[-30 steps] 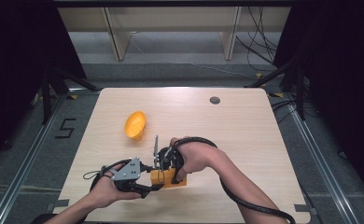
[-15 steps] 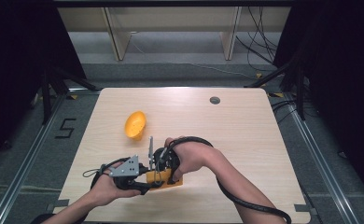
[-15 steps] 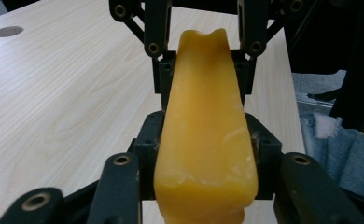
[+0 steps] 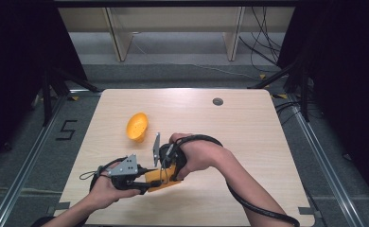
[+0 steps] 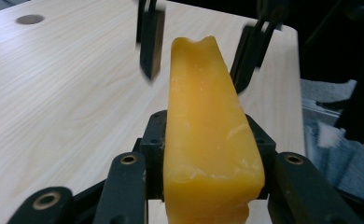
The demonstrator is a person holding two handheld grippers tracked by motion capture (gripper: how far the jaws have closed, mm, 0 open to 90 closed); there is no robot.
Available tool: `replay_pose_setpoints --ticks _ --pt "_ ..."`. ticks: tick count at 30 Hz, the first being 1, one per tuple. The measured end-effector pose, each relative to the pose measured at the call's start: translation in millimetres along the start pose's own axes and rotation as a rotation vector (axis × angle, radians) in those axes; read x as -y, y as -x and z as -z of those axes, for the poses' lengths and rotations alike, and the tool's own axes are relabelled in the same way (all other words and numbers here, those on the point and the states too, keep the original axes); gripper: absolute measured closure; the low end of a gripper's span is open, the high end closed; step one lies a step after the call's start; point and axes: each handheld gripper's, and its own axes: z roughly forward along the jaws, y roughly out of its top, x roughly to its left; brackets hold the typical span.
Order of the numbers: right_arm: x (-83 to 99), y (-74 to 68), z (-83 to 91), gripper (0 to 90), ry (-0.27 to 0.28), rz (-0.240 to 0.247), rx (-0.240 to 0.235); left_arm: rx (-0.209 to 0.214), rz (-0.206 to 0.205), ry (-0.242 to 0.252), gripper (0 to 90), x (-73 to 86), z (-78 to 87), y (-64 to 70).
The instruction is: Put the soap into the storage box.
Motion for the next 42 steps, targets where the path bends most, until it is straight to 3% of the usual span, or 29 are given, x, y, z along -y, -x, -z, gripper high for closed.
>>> replay_pose_setpoints --ticks 1,2,3,4,6,8,9,10,11,12,13,14,15,16,17,18,19,20,21,24,25,26,33,34,35,36,42 --pt "0.0 0.0 0.0 42.3 0.0 0.0 0.0 -0.011 0.022 0.016 60.4 0.3 1.0 -2.0" --pt "7.1 1.0 13.6 40.1 0.025 0.003 0.08 -0.057 0.028 0.018 60.4 -0.2 5.6 -7.2" --pt "7.1 1.0 13.6 40.1 0.025 0.003 0.08 -0.057 0.028 0.018 60.4 -0.2 5.6 -7.2" --pt "19.6 -1.1 25.9 39.7 0.076 -0.061 0.167 -0.08 0.028 0.024 60.4 -0.2 8.2 -11.7" --pt "25.2 0.6 28.3 39.9 0.101 -0.06 0.192 -0.128 0.065 0.036 60.4 0.9 12.1 -16.9" --pt "41.4 -1.3 34.3 41.0 0.154 -0.146 0.261 -0.204 0.091 0.051 60.4 0.9 17.8 -22.7" --pt "62.6 -4.4 34.8 42.3 0.233 -0.253 0.307 -0.249 0.113 0.067 60.4 0.2 21.8 -26.1" --pt "70.5 -6.3 33.2 43.2 0.255 -0.292 0.328 -0.278 0.136 0.079 60.4 -0.2 24.1 -27.8" --pt "81.6 -8.4 29.8 44.1 0.285 -0.334 0.336 -0.315 0.145 0.09 60.4 -1.4 27.6 -30.5" --pt "81.6 -8.4 29.8 44.1 0.285 -0.334 0.336 -0.355 0.155 0.099 60.4 -2.8 30.7 -32.9" --pt "103.3 -15.6 18.8 45.3 0.297 -0.417 0.334 -0.431 0.179 0.115 60.4 -6.4 36.5 -39.8" --pt "112.9 -19.9 12.6 46.2 0.286 -0.446 0.333 -0.462 0.196 0.129 60.4 -8.1 38.0 -44.6" --pt "122.0 -23.4 6.8 47.4 0.275 -0.447 0.341 -0.462 0.196 0.129 60.4 -8.1 38.0 -44.6" --pt "128.9 -28.7 1.1 48.2 0.271 -0.485 0.353 -0.544 0.221 0.138 60.4 -12.1 40.7 -53.4" --pt "134.9 -34.0 -3.6 48.4 0.273 -0.525 0.34 -0.544 0.221 0.138 60.4 -12.1 40.7 -53.4" --pt "139.5 -40.0 -8.7 49.7 0.288 -0.56 0.379 -0.61 0.238 0.148 60.4 -16.9 42.0 -63.8" --pt "144.1 -43.5 -12.7 50.4 0.301 -0.562 0.387 -0.644 0.255 0.152 60.4 -19.6 43.0 -68.3" --pt "144.1 -43.5 -12.7 50.4 0.301 -0.562 0.387 -0.644 0.255 0.152 60.4 -19.6 43.0 -68.3" --pt "146.4 -49.6 -16.4 51.1 0.315 -0.621 0.406 -0.668 0.276 0.163 60.4 -22.4 43.7 -73.1" --pt "154.7 -61.0 -23.6 52.8 0.329 -0.687 0.419 -0.74 0.349 0.207 60.4 -33.0 46.4 -88.9" --pt "155.8 -62.7 -25.1 53.0 0.33 -0.694 0.425 -0.74 0.349 0.207 60.4 -33.0 46.4 -88.9" --pt "155.9 -64.8 -26.8 52.9 0.339 -0.71 0.433 -0.768 0.374 0.22 60.4 -36.6 46.7 -96.4" --pt "163.6 -73.4 -24.3 53.9 0.346 -0.782 0.487 -0.848 0.41 0.244 60.4 -43.7 38.4 -114.0" --pt "167.5 -78.9 -21.6 54.9 0.376 -0.84 0.523 -0.854 0.415 0.254 60.4 -45.0 35.9 -116.9" --pt "167.5 -78.9 -21.6 54.9 0.376 -0.84 0.523 -0.862 0.42 0.255 60.4 -45.8 34.5 -118.2" --pt "171.8 -82.4 -20.1 55.2 0.409 -0.86 0.564 -0.878 0.416 0.26 60.4 -47.7 30.0 -122.1" --pt "180.6 -88.6 -17.9 55.3 0.445 -0.932 0.561 -0.914 0.424 0.259 60.4 -48.1 20.4 -129.9"
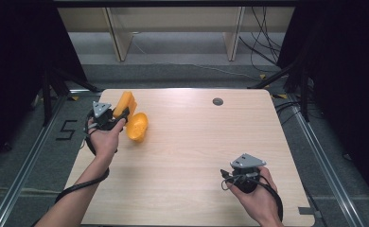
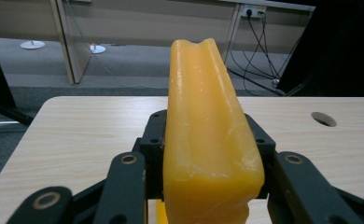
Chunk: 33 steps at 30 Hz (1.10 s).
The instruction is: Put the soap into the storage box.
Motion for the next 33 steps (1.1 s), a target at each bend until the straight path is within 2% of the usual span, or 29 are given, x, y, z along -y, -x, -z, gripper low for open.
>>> replay_pose_setpoints --ticks 2,10,11,12,13,14,15,17,20,21,28,33 --pt "1.3 2.1 -1.8 55.2 -0.001 0.016 -0.004 -0.014 0.002 -0.004 60.4 2.8 -5.9 3.4" --pt "2.1 2.7 -3.5 54.6 -0.021 -0.008 -0.015 -0.047 0.02 0.002 60.3 15.0 -16.2 11.3" --pt "1.9 1.7 -2.3 54.5 -0.03 -0.037 -0.021 -0.052 0.011 0.005 60.3 17.2 -16.8 12.2" --pt "2.1 3.9 -3.2 54.5 -0.017 -0.018 -0.016 -0.054 0.008 0.006 60.3 20.0 -17.3 13.6" --pt "2.2 4.0 -2.9 54.5 -0.022 -0.03 -0.018 -0.056 0.012 0.005 60.3 21.7 -17.4 14.4" --pt "2.9 5.7 -3.8 54.5 -0.017 -0.007 -0.014 -0.055 0.011 0.006 60.3 24.4 -18.0 15.5" --pt "2.5 4.2 -3.6 54.4 -0.031 -0.036 -0.022 -0.056 0.001 0.007 60.3 26.4 -18.4 16.3" --pt "3.6 4.9 -5.9 54.2 -0.024 -0.011 -0.02 -0.059 -0.006 0.002 60.3 29.1 -19.0 18.1" --pt "3.0 3.8 -5.9 54.1 -0.04 -0.021 -0.028 -0.065 -0.021 0.009 60.3 32.0 -20.0 20.8" --pt "2.9 2.7 -5.6 54.1 -0.047 -0.038 -0.032 -0.067 -0.028 0.01 60.3 32.2 -20.2 21.7" --pt "3.6 3.0 -6.3 54.1 -0.058 -0.041 -0.037 -0.096 -0.067 0.029 60.3 36.1 -22.2 25.9" --pt "4.2 3.4 -7.1 54.0 -0.058 -0.028 -0.038 -0.106 -0.074 0.032 60.3 41.3 -24.3 24.9"
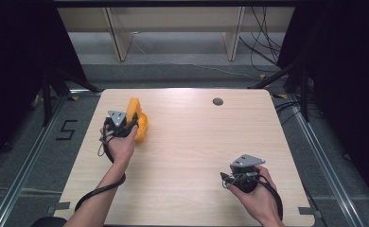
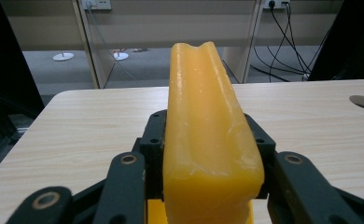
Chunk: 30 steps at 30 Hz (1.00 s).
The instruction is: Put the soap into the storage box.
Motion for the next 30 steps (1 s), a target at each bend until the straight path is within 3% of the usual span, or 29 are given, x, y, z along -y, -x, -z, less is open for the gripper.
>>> replay_pose_setpoints --ticks 3,5,14,18,25,30 --pt "-0.1 -0.5 -0.2 54.1 -0.008 -0.013 -0.005 -0.008 -0.014 0.006 60.3 1.5 -0.3 1.2" --pt "0.3 0.0 -1.5 54.0 -0.012 0.002 -0.004 -0.016 -0.028 0.004 60.3 2.1 -0.1 3.4" --pt "0.6 -0.9 -1.6 54.0 -0.02 -0.012 -0.008 -0.024 0.007 -0.01 60.3 10.6 0.6 6.8" --pt "0.8 -0.3 -2.6 54.0 -0.011 0.008 -0.005 -0.031 0.016 -0.011 60.3 13.3 -0.3 7.8" --pt "0.6 -1.4 -2.0 54.0 -0.028 -0.012 -0.011 -0.04 0.007 -0.01 60.3 16.1 -2.1 9.8" --pt "1.0 -1.1 -3.0 54.0 -0.027 0.003 -0.01 -0.039 0.012 -0.007 60.3 19.8 -4.9 10.2"
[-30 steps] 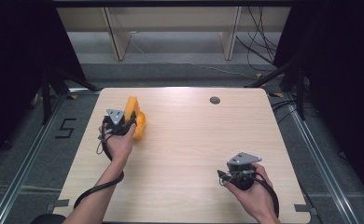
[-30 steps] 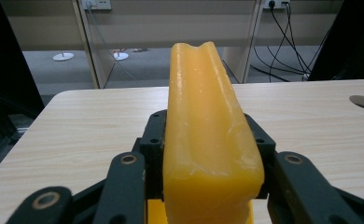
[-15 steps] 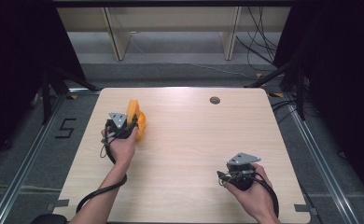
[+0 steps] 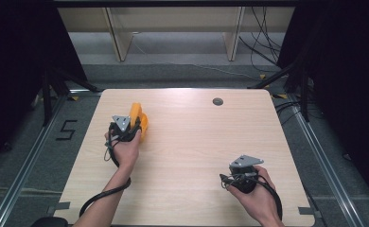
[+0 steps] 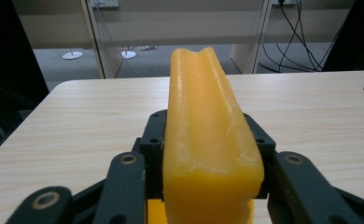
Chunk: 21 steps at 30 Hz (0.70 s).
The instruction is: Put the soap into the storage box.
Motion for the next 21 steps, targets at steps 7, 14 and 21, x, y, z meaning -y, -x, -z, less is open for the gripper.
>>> replay_pose_setpoints --ticks 7,14,21 --pt "0.1 -1.6 -0.6 54.0 -0.013 -0.019 -0.012 0.006 -0.003 0.004 60.2 6.2 -3.2 -1.4" --pt "0.6 -1.1 -1.7 53.9 -0.01 0.004 -0.007 0.015 0.005 0.003 60.1 15.8 -6.8 -2.7" --pt "0.3 -2.1 -1.8 53.4 -0.021 -0.004 -0.013 0.024 -0.014 0.011 59.7 17.2 -6.4 -2.5"
